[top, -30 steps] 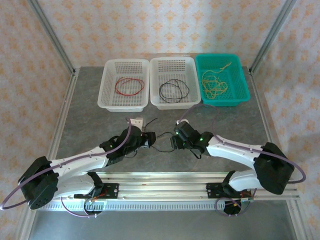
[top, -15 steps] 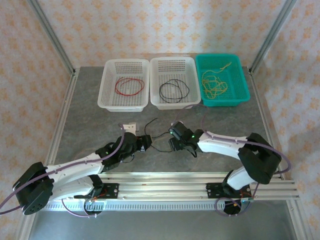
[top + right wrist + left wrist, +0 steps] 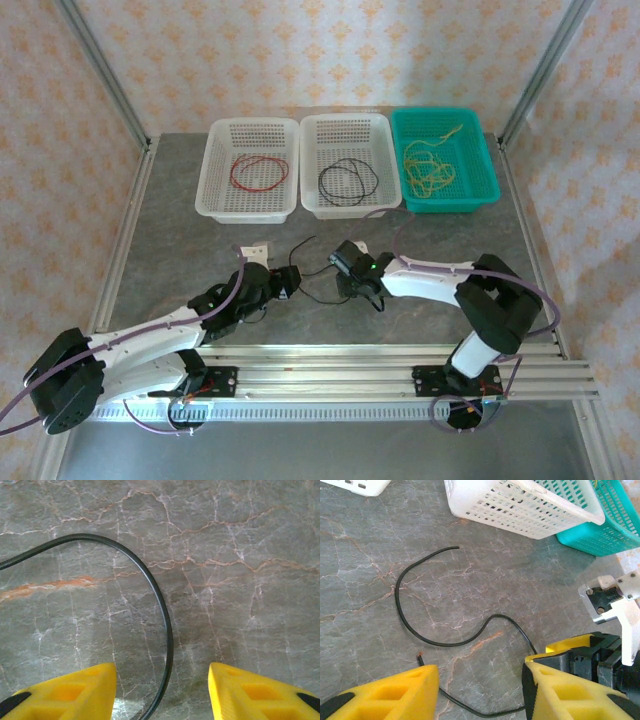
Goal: Untangle the cables
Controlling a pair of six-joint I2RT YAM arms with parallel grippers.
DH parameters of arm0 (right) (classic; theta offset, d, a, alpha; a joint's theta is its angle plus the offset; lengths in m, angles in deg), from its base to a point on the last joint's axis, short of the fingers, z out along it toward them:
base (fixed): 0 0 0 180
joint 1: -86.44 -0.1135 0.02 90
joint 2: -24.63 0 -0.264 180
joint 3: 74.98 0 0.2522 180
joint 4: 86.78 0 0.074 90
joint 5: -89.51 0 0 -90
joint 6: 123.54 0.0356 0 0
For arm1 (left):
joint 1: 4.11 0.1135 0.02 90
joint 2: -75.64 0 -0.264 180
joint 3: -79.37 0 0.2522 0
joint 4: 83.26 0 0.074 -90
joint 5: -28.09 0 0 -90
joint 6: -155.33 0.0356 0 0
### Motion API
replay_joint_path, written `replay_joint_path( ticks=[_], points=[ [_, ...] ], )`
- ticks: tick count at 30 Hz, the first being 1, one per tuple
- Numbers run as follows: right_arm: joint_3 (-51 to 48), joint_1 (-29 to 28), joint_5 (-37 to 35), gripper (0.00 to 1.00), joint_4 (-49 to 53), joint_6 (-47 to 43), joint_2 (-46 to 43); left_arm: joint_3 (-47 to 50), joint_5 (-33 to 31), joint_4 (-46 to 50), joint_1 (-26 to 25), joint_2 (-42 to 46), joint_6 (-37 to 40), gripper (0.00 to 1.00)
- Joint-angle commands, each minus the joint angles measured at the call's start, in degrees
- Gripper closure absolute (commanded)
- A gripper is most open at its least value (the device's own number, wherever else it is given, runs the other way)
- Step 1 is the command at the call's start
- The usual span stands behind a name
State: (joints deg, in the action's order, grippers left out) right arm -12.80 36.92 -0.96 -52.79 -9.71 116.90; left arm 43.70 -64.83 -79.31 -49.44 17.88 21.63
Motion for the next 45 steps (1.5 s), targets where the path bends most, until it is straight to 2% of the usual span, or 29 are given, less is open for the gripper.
replay_joint_path(
  ticks=[1,8,21,31,37,45],
  points=[
    [1.6,-1.1,-1.6,0.50,2.4,4.2,2.1,0.7,-0.5,-1.7,0.4,0.2,-0.3,0.52],
    [2.8,-3.1,-1.8,0.56,3.4,5.1,5.9,0.2,-0.3,-1.7,0.6,-0.3,0.2,0.52],
    [1.2,-3.1,-3.2,0.84,3.4,6.7,5.0,0.0,0.2,-2.6,0.7,-0.9,0.4,0.51],
    [-0.1,-3.1,-9.9,0.99,6.7,8.7,0.5,-2.6,0.6,-2.6,0.7,-3.0,1.9,0.52],
    [-1.1,-3.1,-14.7,1.00,8.3,9.2,-6.0,-4.9,1.3,-2.9,1.0,-4.0,2.9,0.51],
    [-4.0,-3.1,-19.6,1.00,6.9,4.4,-18.7,-7.7,2.3,-3.2,1.5,-4.3,4.2,0.51]
  ],
)
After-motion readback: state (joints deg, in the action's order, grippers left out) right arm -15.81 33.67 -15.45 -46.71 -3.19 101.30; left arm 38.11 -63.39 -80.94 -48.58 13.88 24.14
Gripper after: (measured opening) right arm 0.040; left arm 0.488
